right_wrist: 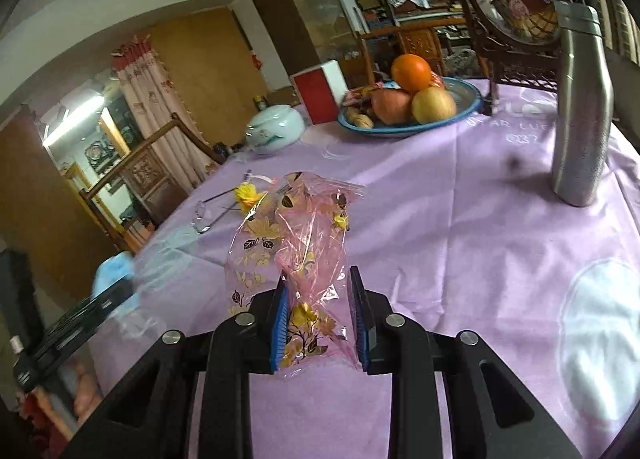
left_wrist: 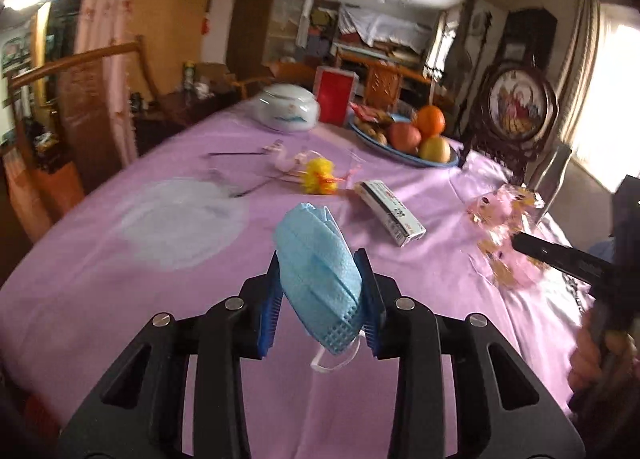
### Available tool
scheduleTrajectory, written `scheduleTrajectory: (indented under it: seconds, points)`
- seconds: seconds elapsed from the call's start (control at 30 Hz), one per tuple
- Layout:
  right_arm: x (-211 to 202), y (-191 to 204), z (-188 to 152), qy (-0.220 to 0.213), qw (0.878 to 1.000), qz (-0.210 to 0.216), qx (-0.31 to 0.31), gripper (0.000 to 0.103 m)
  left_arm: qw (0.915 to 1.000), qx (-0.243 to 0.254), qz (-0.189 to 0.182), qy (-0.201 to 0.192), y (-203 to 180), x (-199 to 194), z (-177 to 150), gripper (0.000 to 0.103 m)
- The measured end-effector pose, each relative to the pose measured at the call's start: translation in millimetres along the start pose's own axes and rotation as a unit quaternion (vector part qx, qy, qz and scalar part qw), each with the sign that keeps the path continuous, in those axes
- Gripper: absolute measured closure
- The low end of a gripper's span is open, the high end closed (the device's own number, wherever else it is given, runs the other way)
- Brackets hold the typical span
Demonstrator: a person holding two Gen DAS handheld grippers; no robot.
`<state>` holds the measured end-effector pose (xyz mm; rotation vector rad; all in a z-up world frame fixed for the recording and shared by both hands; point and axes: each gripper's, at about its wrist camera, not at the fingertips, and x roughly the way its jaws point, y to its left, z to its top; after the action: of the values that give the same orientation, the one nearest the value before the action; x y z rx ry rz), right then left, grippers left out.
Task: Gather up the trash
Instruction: 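Carry the mask and pink bag to the red wastebasket and open both tools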
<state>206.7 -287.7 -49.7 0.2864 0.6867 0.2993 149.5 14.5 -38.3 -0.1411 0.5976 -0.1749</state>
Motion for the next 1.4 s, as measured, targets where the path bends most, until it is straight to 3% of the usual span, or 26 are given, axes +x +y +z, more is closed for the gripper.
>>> scheduleTrajectory:
  seconds: [0.13, 0.27, 0.4, 0.5, 0.63, 0.8, 1.07, 1.13, 1.2, 1.33, 1.4]
  points:
    - [-14, 13, -3, -0.021, 0.999, 0.047, -0.006, 0.076, 0.9982, -0.028, 0.046, -0.028, 29, -67, -22, 0.068]
    - [-31, 39, -13, -0.046, 0.995, 0.086, -0.035, 0.076, 0.9900, -0.074, 0.106, -0.057, 74, -138, -54, 0.067]
    - [-40, 78, -36, -0.040, 0.986, 0.157, -0.038, 0.076, 0.9700, -0.114, 0.204, -0.066, 122, -200, -92, 0.067]
    - [-40, 127, -56, -0.028, 0.977, 0.203, -0.067, 0.076, 0.9568, -0.149, 0.243, -0.056, 154, -229, -114, 0.067]
    - [-29, 202, -85, 0.022, 0.957, 0.271, -0.097, 0.076, 0.9403, -0.166, 0.295, -0.038, 190, -240, -138, 0.067]
    - [-13, 276, -128, 0.065, 0.942, 0.291, -0.154, 0.076, 0.9376, -0.236, 0.256, -0.008, 239, -221, -173, 0.067]
    - [25, 341, -184, 0.145, 0.926, 0.292, -0.192, 0.076, 0.9241, -0.286, 0.252, 0.020, 295, -198, -222, 0.064]
    - [34, 350, -193, 0.156, 0.924, 0.287, -0.197, 0.076, 0.9197, -0.303, 0.249, 0.020, 304, -194, -230, 0.055]
    - [42, 358, -201, 0.169, 0.923, 0.282, -0.202, 0.076, 0.9118, -0.327, 0.248, 0.018, 317, -192, -239, 0.034]
    - [61, 376, -215, 0.186, 0.918, 0.272, -0.221, 0.076, 0.8950, -0.372, 0.247, 0.003, 337, -200, -250, 0.021]
    - [68, 386, -224, 0.195, 0.915, 0.269, -0.231, 0.076, 0.8828, -0.387, 0.265, -0.005, 345, -206, -254, 0.017]
